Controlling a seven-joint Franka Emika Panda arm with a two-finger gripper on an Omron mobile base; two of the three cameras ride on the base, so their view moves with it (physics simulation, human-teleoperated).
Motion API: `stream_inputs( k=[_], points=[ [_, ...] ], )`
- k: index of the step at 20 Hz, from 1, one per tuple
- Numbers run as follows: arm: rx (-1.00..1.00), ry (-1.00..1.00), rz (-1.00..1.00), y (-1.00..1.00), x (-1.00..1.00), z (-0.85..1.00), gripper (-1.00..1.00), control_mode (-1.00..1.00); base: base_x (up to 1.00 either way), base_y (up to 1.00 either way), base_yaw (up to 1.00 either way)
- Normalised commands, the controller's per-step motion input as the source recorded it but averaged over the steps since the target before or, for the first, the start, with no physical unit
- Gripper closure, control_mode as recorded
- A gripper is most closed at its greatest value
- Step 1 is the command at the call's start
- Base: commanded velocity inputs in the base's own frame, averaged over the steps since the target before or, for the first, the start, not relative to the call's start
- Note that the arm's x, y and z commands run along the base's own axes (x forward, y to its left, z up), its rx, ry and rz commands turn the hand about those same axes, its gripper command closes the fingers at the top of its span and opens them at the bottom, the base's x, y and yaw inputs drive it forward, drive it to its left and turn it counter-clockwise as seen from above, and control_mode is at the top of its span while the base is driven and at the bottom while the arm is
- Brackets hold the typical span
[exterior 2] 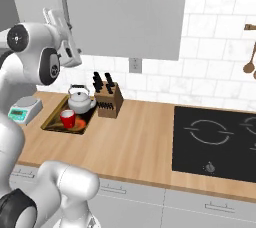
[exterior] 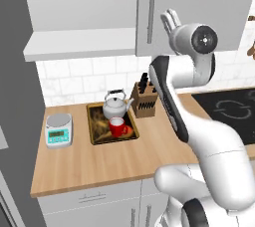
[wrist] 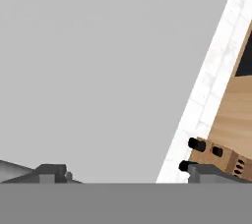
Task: Pick the kettle from the counter and place it on the tray. Then pick the mug from the cabinet and place it on the tray. Then close the cabinet doors.
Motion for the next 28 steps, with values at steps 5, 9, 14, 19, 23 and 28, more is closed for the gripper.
stream_inputs(
  k=[5, 9, 14, 19, 23, 28],
  points=[
    [-0.17, 0.0, 0.02, 0.0, -0.71, 0.15, -1.0, -1.0, 0.0, 0.0, 0.0],
    [-0.54, 0.0, 0.2, 0.0, -0.69, 0.07, -1.0, -1.0, 0.0, 0.0, 0.0],
    [-0.64, 0.0, 0.4, 0.1, -0.6, 0.0, -1.0, -1.0, 0.0, 0.0, 0.0],
    [-0.71, 0.0, 0.5, 0.18, -0.6, 0.0, -1.0, -1.0, 0.0, 0.0, 0.0],
    [-0.85, -0.07, 0.36, 0.36, -0.57, 0.0, -1.0, -1.0, 0.0, 0.0, 0.0],
    [-0.93, -0.02, 0.18, 0.43, -0.4, -0.06, -1.0, -1.0, 0.0, 0.0, 0.0]
  ],
)
